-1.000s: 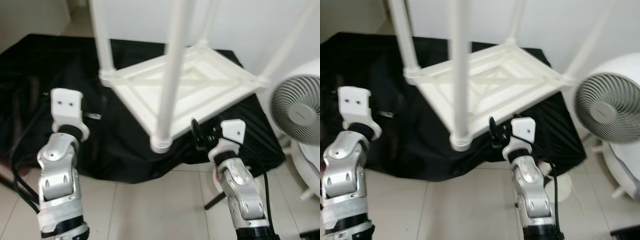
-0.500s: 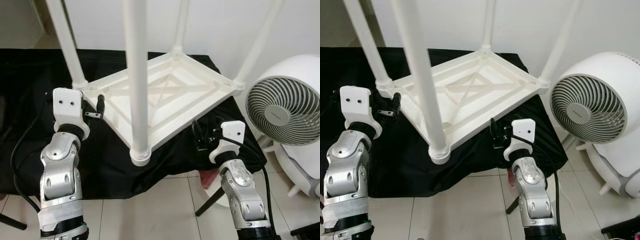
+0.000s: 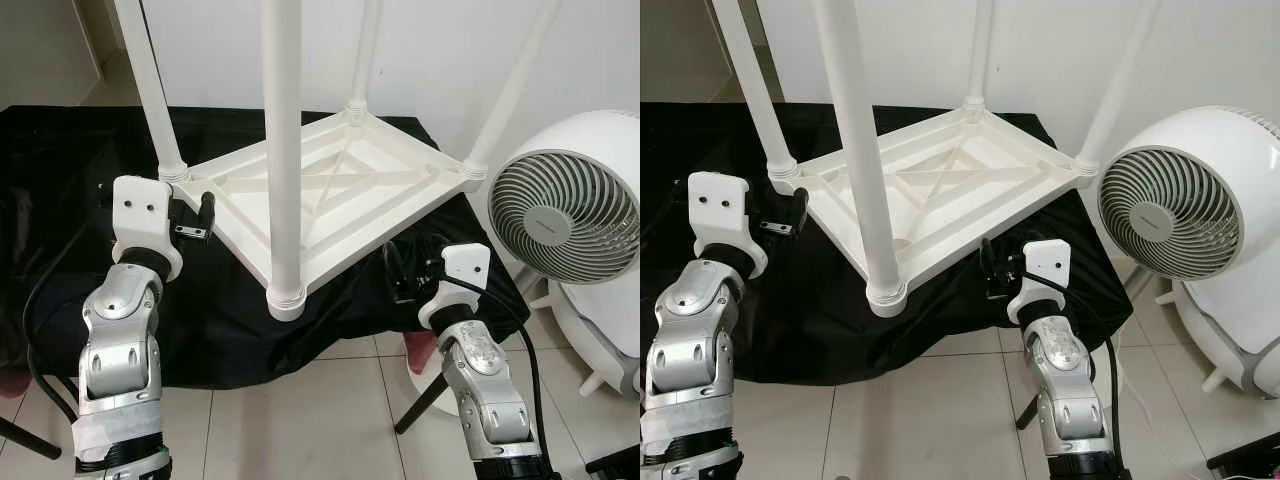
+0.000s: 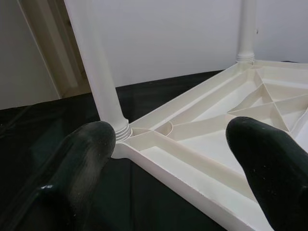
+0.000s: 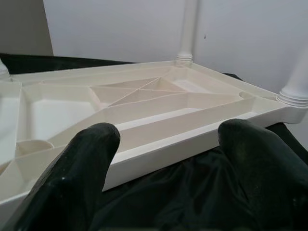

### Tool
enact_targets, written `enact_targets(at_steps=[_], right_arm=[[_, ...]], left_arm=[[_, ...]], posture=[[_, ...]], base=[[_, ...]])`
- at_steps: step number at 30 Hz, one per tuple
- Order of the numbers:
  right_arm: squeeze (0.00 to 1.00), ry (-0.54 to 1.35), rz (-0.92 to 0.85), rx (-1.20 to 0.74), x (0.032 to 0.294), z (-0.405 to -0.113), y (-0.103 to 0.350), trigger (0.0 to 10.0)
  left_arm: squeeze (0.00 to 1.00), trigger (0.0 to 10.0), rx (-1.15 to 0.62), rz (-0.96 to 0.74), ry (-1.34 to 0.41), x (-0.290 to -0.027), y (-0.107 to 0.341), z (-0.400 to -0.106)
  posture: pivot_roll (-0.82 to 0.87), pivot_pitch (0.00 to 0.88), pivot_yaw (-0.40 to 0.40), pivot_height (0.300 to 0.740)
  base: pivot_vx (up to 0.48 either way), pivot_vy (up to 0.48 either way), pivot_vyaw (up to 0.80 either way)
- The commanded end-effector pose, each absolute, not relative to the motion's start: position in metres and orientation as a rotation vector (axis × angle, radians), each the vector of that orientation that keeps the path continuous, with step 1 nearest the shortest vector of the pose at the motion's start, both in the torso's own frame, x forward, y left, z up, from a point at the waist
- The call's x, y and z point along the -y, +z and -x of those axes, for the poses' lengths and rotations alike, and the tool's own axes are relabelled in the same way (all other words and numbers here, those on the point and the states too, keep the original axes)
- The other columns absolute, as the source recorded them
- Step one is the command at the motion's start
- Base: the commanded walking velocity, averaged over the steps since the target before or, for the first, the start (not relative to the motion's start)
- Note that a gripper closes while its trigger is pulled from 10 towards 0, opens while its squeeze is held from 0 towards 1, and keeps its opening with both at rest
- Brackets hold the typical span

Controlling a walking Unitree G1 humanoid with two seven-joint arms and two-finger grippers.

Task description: Building children table

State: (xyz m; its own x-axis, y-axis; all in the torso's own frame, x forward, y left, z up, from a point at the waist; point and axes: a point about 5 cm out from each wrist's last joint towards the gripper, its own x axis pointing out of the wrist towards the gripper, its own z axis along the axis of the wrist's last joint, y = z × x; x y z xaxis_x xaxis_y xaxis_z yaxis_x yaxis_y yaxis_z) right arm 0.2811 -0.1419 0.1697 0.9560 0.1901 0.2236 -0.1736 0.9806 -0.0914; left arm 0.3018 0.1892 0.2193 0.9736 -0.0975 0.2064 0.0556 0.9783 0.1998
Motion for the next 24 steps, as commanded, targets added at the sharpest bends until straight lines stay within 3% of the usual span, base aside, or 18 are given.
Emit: enact_targets(at_steps=[1, 10, 11, 19, 20, 21, 24], right_arm=[[0.0, 0.239, 0.122, 0.239, 0.137, -0.281, 0.169, 10.0], [0.0, 0.567, 0.155, 0.299, 0.093, -0.274, 0.189, 10.0], [1.0, 0.61, 0.168, 0.294, 0.09, -0.268, 0.185, 10.0], [1.0, 0.691, 0.2, 0.248, 0.094, -0.254, 0.175, 10.0], [0.44, 0.696, 0.219, 0.24, 0.095, -0.254, 0.173, 10.0], [0.0, 0.704, 0.217, 0.232, 0.094, -0.254, 0.172, 10.0], [0.0, 0.699, 0.189, 0.239, 0.082, -0.262, 0.174, 10.0]], left_arm=[[0.0, 10.0, 0.194, -0.194, -0.008, -0.193, 0.214, -0.303], [0.0, 10.0, 0.191, -0.266, -0.046, -0.196, 0.217, -0.306], [0.0, 10.0, 0.191, -0.27, -0.042, -0.197, 0.218, -0.306], [0.0, 10.0, 0.192, -0.276, -0.033, -0.198, 0.218, -0.306], [0.0, 10.0, 0.189, -0.277, -0.036, -0.197, 0.217, -0.306], [0.0, 10.0, 0.187, -0.278, -0.039, -0.197, 0.216, -0.306], [0.0, 10.0, 0.185, -0.279, -0.047, -0.195, 0.216, -0.307]], posture=[[-0.03, 0.07, -0.008, 0.74], [-0.03, 0.069, -0.008, 0.74], [-0.01, 0.072, -0.016, 0.74], [-0.02, 0.075, -0.018, 0.74], [-0.02, 0.077, -0.016, 0.74], [-0.02, 0.077, -0.016, 0.74], [-0.02, 0.079, -0.012, 0.74]], base=[[0.0, 0.0, 0.0], [0.0, 0.0, 0.0], [0.0, 0.0, 0.0], [0.0, 0.0, 0.0], [0.0, 0.0, 0.0], [0.0, 0.0, 0.0], [0.0, 0.0, 0.0]])
